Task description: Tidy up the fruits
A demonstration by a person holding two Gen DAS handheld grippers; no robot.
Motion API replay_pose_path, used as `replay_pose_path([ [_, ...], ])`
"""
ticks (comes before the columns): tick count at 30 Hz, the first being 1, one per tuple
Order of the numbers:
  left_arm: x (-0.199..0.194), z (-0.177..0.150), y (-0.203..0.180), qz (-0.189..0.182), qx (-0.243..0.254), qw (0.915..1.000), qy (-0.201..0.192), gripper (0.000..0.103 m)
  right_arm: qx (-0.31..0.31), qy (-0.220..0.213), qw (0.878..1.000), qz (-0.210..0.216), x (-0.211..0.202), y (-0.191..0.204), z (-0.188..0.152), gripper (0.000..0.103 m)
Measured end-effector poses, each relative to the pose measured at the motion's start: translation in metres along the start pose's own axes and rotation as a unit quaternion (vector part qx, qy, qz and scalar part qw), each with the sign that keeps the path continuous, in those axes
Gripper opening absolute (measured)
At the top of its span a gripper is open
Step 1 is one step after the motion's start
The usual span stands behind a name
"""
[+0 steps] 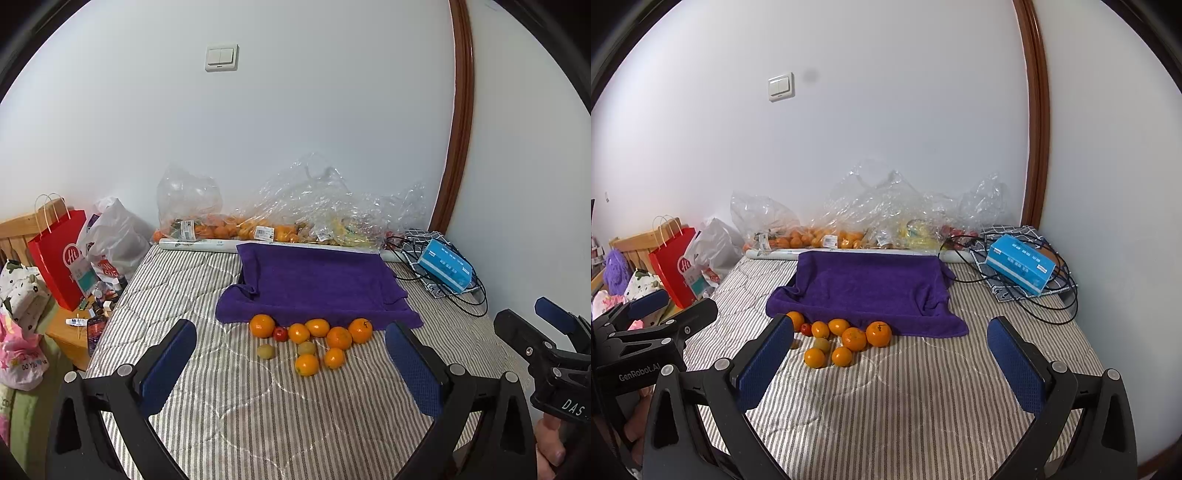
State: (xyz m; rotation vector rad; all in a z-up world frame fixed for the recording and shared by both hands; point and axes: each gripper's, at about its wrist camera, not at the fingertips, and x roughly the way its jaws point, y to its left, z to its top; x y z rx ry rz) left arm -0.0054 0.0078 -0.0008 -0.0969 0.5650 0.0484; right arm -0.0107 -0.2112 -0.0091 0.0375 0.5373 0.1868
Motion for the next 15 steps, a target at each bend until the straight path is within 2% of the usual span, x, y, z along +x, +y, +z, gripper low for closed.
replay_pose_path([
  [15, -0.0009, 0.0015, -0.0005, -0.001, 0.0, 1.0, -0.001, 0.103, -0.001, -0.001, 1.0, 0.003, -0.002, 0.0012, 0.0025, 0.103],
])
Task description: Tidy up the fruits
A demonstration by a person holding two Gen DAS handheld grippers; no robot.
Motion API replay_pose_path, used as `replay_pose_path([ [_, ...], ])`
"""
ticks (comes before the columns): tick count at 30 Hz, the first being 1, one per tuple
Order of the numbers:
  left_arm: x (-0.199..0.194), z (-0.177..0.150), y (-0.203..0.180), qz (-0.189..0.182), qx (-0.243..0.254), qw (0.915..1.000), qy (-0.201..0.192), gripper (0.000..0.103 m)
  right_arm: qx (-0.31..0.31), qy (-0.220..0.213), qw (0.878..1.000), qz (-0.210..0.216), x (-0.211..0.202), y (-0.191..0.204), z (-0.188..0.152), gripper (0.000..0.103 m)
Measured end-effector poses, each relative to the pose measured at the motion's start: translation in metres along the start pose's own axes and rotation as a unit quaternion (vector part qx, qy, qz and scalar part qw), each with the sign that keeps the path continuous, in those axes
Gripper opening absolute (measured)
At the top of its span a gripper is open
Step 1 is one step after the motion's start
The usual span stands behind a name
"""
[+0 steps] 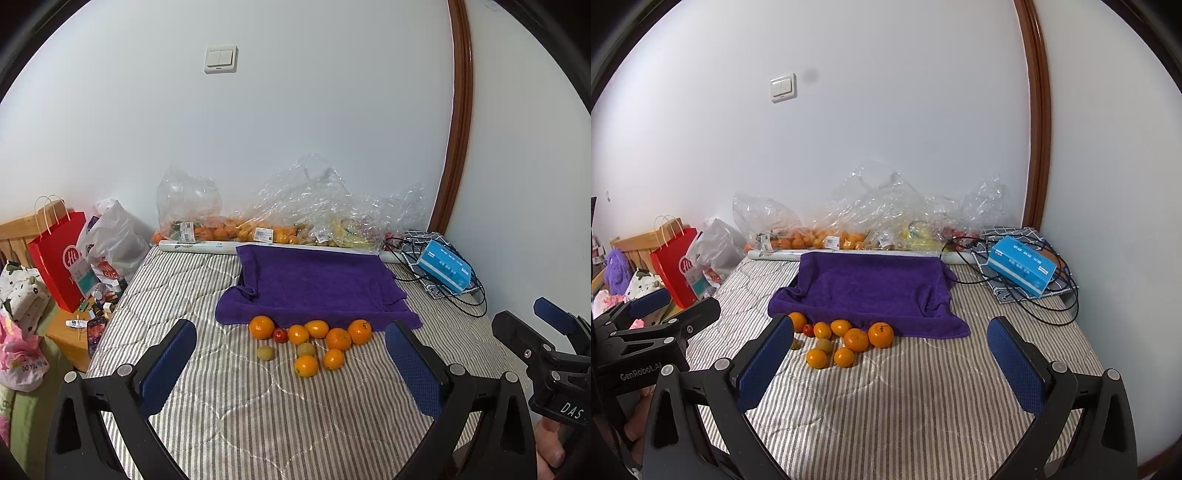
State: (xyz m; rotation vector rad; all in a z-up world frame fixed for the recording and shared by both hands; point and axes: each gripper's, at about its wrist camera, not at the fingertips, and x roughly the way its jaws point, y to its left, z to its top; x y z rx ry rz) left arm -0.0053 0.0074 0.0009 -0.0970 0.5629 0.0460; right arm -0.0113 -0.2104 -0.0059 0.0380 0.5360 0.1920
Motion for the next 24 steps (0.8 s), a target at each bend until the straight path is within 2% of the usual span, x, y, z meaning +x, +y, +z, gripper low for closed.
replay_pose_path([
  [17, 0.005, 0.005, 0.001, -0.001, 0.002, 1.0, 0.0, 0.103, 0.002, 0.0, 1.0, 0.002, 0.006, 0.002, 0.001, 0.103],
  [24, 0.039, 0.008, 0.016, -0.003, -0.006, 0.9998, 0.019, 0.103, 0.001, 0.02, 1.0, -0.006, 0.039, 0.002, 0.004, 0.103],
])
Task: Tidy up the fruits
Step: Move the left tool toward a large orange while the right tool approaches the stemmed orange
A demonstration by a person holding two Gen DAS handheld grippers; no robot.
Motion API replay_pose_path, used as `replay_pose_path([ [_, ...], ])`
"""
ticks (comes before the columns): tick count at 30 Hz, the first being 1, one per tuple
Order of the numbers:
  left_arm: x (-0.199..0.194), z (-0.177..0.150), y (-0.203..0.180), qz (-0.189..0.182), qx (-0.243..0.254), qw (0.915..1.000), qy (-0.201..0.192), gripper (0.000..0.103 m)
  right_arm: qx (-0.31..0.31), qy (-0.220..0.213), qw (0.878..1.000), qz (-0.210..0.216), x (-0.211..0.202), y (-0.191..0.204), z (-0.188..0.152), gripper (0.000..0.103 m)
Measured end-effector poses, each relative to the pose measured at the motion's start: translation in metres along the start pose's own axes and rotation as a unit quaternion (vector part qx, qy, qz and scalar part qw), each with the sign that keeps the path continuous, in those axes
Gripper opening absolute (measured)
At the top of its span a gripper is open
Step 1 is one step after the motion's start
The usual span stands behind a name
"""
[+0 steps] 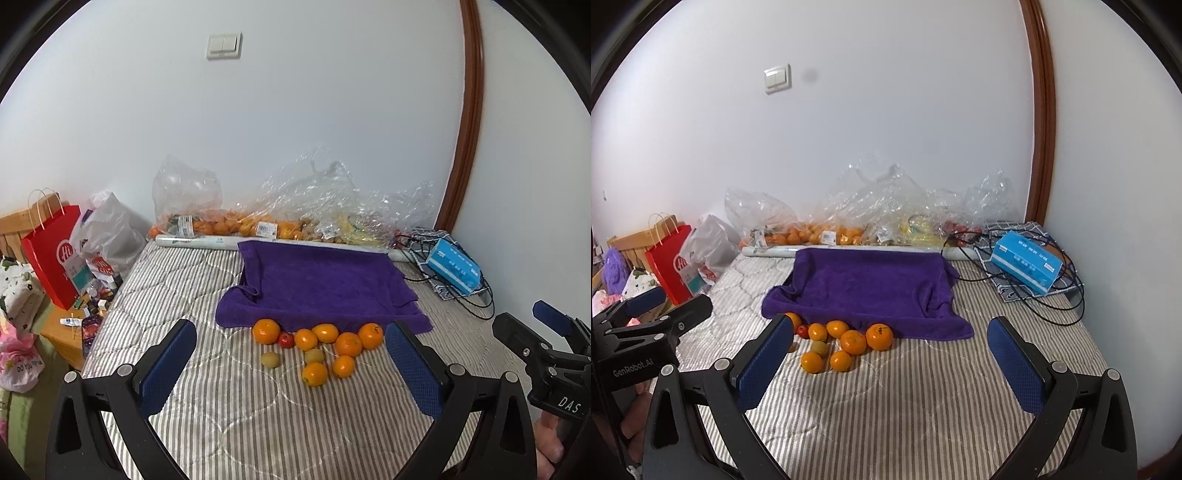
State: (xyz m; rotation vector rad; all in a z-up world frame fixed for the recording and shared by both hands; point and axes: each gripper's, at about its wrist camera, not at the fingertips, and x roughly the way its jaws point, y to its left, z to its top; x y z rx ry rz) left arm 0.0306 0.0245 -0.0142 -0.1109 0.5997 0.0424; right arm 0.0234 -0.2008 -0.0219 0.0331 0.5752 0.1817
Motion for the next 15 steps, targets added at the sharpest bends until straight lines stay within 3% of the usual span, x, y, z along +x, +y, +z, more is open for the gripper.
replay_pose_path([
  [11, 0.102, -0.001, 0.039, 0.002, -0.016, 0.9973, 0.071, 0.101, -0.009, 0.054, 0.999, 0.001, 0.099, 0.008, -0.005, 0.101],
  [15, 0.138, -0.005, 0.051, 0.007, -0.017, 0.9951, 0.097, 0.096, -0.004, 0.078, 0.997, 0.0, 0.134, 0.005, -0.014, 0.095],
])
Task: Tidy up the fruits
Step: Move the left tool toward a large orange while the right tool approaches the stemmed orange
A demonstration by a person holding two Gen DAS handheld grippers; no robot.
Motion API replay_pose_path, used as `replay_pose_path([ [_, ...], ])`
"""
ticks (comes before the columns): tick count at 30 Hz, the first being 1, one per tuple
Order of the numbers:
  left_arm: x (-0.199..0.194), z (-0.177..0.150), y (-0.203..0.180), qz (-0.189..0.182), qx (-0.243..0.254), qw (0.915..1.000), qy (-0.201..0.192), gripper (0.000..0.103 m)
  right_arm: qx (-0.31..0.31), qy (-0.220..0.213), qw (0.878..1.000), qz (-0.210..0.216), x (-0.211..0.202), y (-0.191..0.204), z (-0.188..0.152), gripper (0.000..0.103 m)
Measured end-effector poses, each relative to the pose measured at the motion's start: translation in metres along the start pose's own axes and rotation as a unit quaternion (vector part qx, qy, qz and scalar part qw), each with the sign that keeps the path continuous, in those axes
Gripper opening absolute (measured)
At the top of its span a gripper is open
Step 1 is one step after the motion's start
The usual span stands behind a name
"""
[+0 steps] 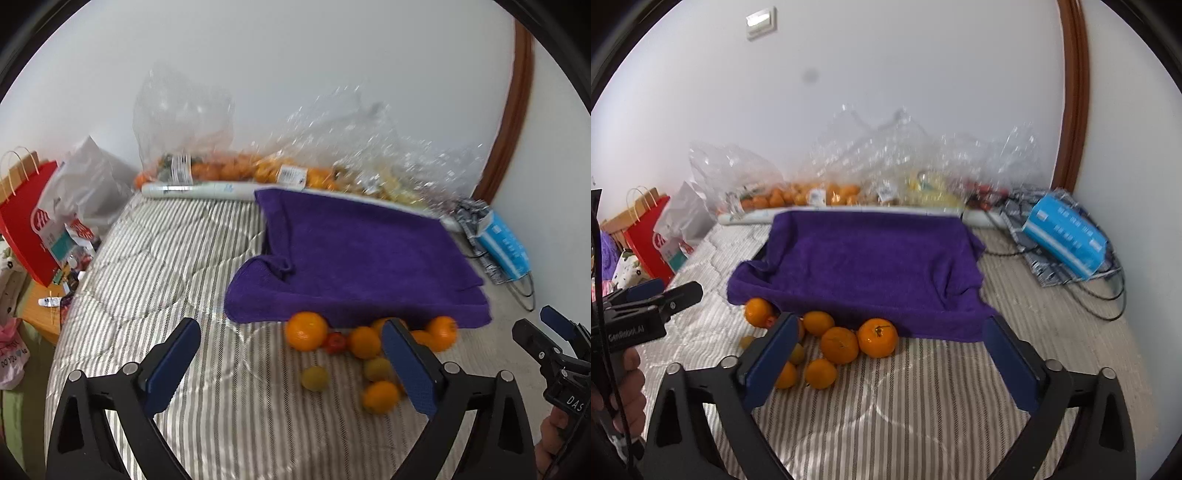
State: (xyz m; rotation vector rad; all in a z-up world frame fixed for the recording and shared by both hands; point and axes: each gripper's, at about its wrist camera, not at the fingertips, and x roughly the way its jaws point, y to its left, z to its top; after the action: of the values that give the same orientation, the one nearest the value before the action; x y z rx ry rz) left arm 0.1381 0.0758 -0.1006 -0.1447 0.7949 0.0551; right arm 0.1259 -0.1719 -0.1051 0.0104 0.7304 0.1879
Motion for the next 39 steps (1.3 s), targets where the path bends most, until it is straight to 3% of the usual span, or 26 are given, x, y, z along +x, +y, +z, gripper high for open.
replay_pose_path([
  [12, 0.052, 0.001, 0.009, -0.002, 0.037, 0.9991, 0.021, 0.09, 0.019, 0.048, 0.999, -0.001, 0.063, -0.013, -0.015, 0.078],
  [22, 0.062, -0.009, 0.006, -0.028, 0.063, 0.9973, 0.024, 0.09, 0.026, 0.062, 0.997, 0.029, 0.076, -0.01, -0.027, 0.077],
  [26, 0.064, -0.011, 0.006, -0.042, 0.061, 0.9969, 0.027, 0.09, 0.014, 0.073, 0.997, 0.021, 0.084, -0.004, -0.029, 0.073],
  [39, 0.066, -0.015, 0.008, -0.066, 0.054, 0.9955, 0.039, 0.09, 0.018, 0.085, 0.996, 0.032, 0.093, -0.002, -0.033, 0.073],
])
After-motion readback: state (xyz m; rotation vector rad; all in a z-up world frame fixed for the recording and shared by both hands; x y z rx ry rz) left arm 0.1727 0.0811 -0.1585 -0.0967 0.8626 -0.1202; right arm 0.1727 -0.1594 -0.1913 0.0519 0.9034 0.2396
